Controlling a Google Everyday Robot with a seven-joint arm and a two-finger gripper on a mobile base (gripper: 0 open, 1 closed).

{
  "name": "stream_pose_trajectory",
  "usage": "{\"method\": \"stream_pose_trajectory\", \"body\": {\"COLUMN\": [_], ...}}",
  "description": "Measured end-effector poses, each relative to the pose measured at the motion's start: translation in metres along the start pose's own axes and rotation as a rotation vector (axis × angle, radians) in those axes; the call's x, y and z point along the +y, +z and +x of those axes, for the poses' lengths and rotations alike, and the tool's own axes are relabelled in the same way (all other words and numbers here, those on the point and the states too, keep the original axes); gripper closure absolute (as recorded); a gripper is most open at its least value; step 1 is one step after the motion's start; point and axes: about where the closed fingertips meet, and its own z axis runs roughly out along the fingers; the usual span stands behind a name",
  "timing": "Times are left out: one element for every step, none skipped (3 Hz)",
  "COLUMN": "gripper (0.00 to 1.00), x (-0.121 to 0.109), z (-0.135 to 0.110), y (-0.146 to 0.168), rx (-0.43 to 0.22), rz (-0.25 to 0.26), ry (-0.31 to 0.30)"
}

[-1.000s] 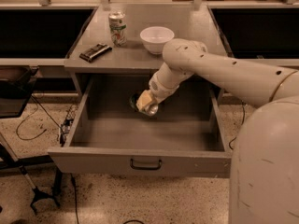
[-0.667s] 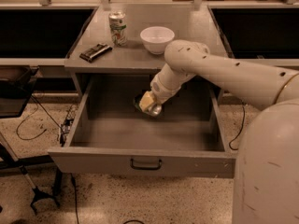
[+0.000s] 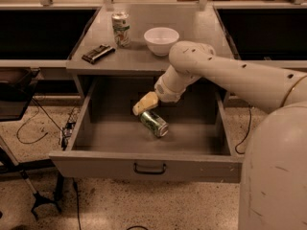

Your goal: Place green can into top drawer

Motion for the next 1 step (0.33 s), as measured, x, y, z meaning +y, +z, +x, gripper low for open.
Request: {"method": "stream_pose_trajectory", "body": {"gripper": [0.0], "x": [0.0], "z": [0.0], "y": [0.0], "rx": [0.0], "rz": [0.0], "ry": [0.0]}}
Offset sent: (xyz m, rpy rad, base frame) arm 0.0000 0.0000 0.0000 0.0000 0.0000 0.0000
